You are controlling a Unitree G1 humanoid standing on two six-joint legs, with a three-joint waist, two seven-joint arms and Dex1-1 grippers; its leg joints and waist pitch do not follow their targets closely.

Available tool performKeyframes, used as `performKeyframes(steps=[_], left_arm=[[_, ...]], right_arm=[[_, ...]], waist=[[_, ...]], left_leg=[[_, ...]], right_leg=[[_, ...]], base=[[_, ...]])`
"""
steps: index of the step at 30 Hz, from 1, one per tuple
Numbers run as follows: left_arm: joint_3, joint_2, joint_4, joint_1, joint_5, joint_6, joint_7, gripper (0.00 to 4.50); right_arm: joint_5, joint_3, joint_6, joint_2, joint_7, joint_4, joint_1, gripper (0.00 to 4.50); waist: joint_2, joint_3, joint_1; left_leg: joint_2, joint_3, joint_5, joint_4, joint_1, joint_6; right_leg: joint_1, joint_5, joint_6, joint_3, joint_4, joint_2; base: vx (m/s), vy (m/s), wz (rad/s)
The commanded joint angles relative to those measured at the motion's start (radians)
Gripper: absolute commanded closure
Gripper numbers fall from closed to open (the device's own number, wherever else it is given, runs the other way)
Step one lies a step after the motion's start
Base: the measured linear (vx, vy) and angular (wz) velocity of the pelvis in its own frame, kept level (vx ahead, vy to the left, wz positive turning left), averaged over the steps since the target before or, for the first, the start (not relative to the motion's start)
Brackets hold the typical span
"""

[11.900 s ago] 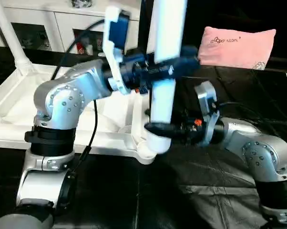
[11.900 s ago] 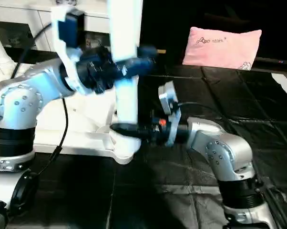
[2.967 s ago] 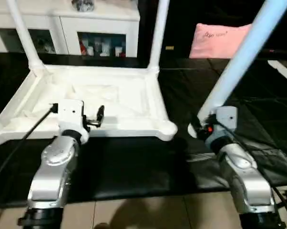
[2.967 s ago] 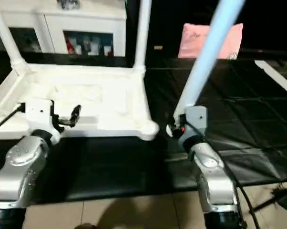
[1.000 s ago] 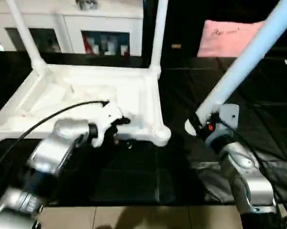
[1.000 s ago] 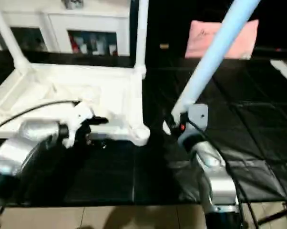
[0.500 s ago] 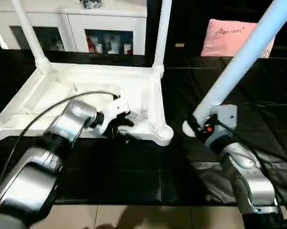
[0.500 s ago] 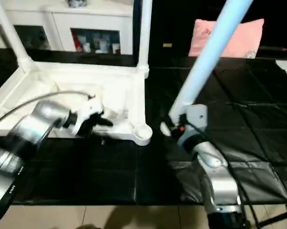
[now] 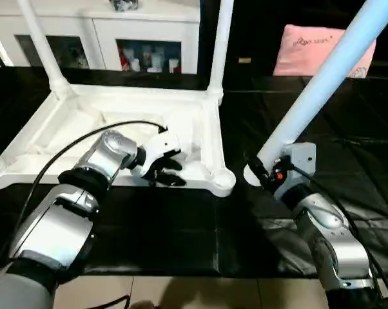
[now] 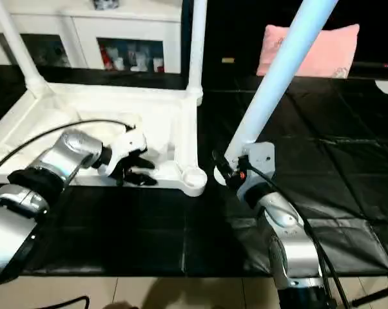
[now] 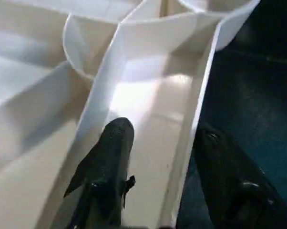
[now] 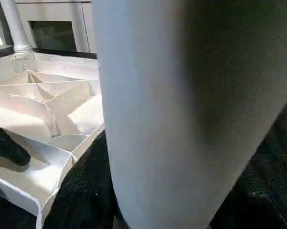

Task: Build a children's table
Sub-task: Insert table leg to table base

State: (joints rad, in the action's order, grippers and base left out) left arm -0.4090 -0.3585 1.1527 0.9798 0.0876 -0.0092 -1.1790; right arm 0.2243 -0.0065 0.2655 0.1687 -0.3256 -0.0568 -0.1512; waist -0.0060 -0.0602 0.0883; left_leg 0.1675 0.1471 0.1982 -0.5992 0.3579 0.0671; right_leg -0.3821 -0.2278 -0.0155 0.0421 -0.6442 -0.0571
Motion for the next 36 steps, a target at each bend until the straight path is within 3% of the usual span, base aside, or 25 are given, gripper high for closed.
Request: performKeyframes(steps=[1, 12, 15, 25, 33, 36], left_arm=[[0.006, 0.003, 0.013, 0.022, 0.017, -0.018, -0.005, 2.67], [0.043, 0.024, 0.058, 0.037, 0.000, -0.018, -0.101, 3.31], [0.039, 0.023, 0.061, 0.035, 0.003, -0.011, -0.131, 3.65], [0.021, 0.014, 0.054, -0.001, 0.052, -0.002, -0.178, 4.37], [0.080, 0.023, -0.015, -0.036, 0.010, 0.049, -0.166, 4.50], [0.126, 0.047, -0.070, -0.056, -0.037, 0.135, -0.132, 4.50]], right_arm=[[0.001, -0.003, 0.000, 0.000, 0.002, -0.023, 0.007, 2.55], [-0.002, 0.002, -0.006, 0.000, -0.002, -0.013, 0.005, 2.55], [-0.004, 0.005, -0.006, 0.000, -0.004, -0.012, 0.004, 2.55], [-0.007, 0.015, -0.010, -0.003, -0.006, -0.009, 0.005, 2.55], [-0.008, 0.018, -0.011, -0.008, -0.006, -0.012, 0.007, 2.55], [-0.005, 0.019, -0.008, -0.010, -0.004, -0.016, 0.010, 2.55]], waist=[[0.014, 0.068, 0.002], [0.009, 0.066, 0.003], [0.010, 0.065, 0.003], [0.012, 0.068, 0.002], [0.012, 0.067, -0.001], [0.013, 0.066, -0.002]], left_leg=[[0.052, -0.011, 0.107, 0.069, -0.006, -0.008], [0.053, -0.011, 0.112, 0.071, -0.006, -0.013], [0.055, -0.011, 0.116, 0.072, -0.005, -0.015], [0.057, -0.011, 0.087, 0.072, -0.007, -0.033], [0.058, -0.010, 0.100, 0.074, -0.007, -0.030], [0.058, -0.008, 0.098, 0.072, -0.007, -0.035]], right_leg=[[0.063, 0.079, -0.255, -0.054, 0.076, -0.090], [0.063, 0.064, -0.261, -0.055, 0.078, -0.093], [0.062, 0.058, -0.261, -0.055, 0.079, -0.094], [0.064, 0.129, -0.276, -0.053, 0.075, -0.096], [0.065, 0.116, -0.286, -0.054, 0.074, -0.096], [0.062, 0.114, -0.293, -0.054, 0.076, -0.096]], base=[[0.000, 0.000, 0.00], [0.000, 0.000, 0.00], [0.000, 0.000, 0.00], [0.000, 0.000, 0.00], [0.000, 0.000, 0.00], [0.000, 0.000, 0.00]])
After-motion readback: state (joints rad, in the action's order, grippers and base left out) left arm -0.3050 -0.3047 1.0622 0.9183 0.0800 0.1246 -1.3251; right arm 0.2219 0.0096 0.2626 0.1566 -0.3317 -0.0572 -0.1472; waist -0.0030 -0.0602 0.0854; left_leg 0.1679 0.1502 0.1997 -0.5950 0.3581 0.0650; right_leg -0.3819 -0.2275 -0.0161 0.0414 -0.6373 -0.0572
